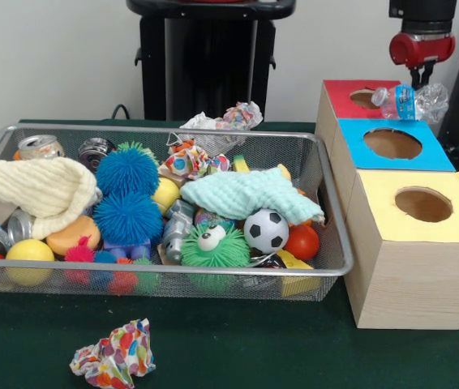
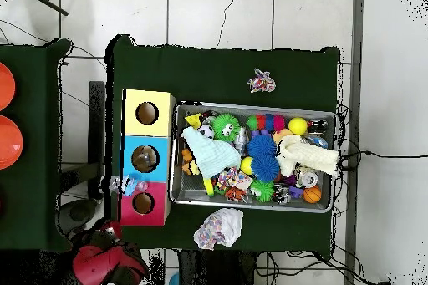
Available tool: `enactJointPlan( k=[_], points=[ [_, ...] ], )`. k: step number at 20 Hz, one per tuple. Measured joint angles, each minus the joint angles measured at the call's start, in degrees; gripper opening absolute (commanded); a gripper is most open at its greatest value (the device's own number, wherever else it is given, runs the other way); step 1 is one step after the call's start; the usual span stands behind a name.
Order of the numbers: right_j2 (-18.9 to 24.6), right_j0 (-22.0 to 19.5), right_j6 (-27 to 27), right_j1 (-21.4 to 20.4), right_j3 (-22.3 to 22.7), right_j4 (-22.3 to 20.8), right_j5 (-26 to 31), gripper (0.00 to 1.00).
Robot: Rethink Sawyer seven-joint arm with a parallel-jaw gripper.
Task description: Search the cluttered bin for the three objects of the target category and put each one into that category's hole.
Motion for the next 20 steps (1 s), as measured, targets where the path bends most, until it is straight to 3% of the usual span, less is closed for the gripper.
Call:
enactJointPlan(
  k=[20],
  points=[
    [0.8,-2.2,0.0,-4.4,0.0,0.0,1.7,0.0]
  ],
)
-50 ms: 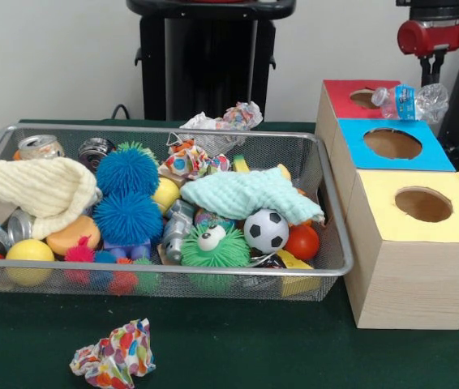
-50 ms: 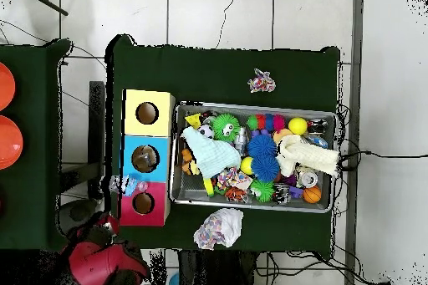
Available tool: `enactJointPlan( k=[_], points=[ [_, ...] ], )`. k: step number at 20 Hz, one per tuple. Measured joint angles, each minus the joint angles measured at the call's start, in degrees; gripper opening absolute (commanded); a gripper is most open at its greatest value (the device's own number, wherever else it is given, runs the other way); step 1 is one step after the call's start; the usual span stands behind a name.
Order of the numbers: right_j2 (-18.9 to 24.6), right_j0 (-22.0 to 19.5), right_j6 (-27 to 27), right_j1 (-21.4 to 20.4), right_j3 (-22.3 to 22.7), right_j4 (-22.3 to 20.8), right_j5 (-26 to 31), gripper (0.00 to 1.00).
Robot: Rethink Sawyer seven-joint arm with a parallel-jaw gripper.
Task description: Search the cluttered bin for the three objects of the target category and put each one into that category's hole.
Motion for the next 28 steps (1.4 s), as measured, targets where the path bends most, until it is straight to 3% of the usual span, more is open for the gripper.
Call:
enactJointPlan(
  k=[28],
  points=[
    [1.1,-2.2,0.0,-2.0,-1.0,0.0,6.0,0.0]
  ],
)
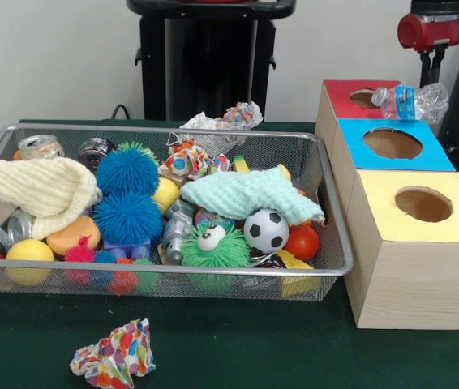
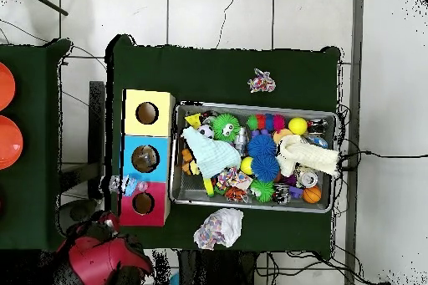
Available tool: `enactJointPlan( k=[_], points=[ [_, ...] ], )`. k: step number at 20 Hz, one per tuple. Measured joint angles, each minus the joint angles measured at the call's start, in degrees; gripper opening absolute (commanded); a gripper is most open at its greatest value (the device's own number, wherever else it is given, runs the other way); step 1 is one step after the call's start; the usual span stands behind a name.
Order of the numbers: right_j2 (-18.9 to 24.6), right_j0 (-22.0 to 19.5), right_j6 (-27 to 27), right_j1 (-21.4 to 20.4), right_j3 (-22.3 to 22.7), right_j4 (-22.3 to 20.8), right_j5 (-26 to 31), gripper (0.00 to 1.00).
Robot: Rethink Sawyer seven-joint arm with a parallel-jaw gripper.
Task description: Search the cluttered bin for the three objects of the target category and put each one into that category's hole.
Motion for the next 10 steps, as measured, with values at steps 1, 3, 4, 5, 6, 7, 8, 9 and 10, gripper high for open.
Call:
enactJointPlan(
  k=[1,3,4,5,6,7,8,9,10],
  points=[
    [0.0,0.0,0.0,0.0,-0.4,0.0,0.2,0.0],
    [0.0,0.0,0.0,0.0,-0.7,0.0,0.3,0.0],
    [0.0,0.0,0.0,0.0,-1.1,0.0,0.3,0.0],
    [0.0,0.1,0.0,0.0,-1.4,0.0,0.3,0.0],
    [0.0,0.1,0.0,0.0,-1.7,0.0,0.3,0.0],
    [0.0,0.1,0.0,0.0,-2.1,0.0,0.3,0.0],
    [0.0,0.1,0.0,0.0,-2.4,0.0,0.3,0.0],
    [0.0,0.1,0.0,0.0,-2.7,0.0,0.3,0.0],
    [0.0,0.1,0.0,0.0,-2.9,0.0,0.3,0.0]
  ],
)
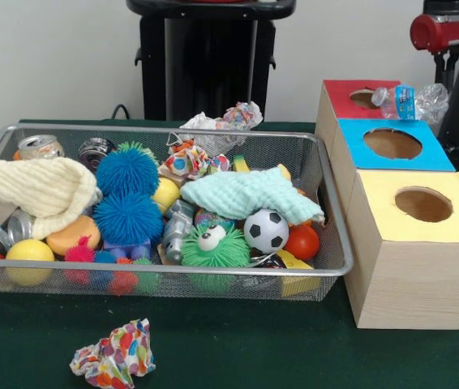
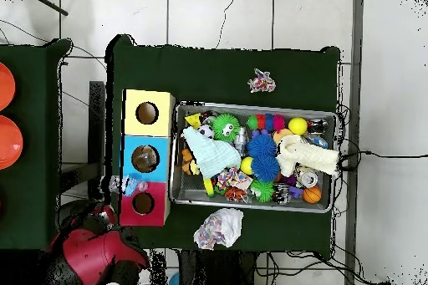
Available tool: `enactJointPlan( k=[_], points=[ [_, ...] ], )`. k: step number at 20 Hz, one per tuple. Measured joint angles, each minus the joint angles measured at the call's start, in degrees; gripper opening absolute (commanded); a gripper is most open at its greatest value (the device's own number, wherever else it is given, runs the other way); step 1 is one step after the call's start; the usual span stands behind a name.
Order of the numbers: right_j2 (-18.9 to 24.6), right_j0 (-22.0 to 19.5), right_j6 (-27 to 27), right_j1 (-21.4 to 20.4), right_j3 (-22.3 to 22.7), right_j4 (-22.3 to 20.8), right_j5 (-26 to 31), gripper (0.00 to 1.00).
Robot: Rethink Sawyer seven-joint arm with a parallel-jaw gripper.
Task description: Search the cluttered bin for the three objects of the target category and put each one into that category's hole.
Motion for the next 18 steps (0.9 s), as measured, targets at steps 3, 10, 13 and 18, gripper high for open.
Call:
enactJointPlan(
  k=[3,10,13,18],
  points=[
    [0.0,0.0,0.0,0.0,-0.5,0.0,0.0,0.0],
    [0.0,0.0,0.0,0.0,-0.5,0.0,0.0,1.0],
    [0.0,0.0,0.0,0.0,-0.5,0.0,0.0,1.0],
    [0.0,0.0,0.0,0.0,-0.5,0.0,0.0,1.0]
  ],
)
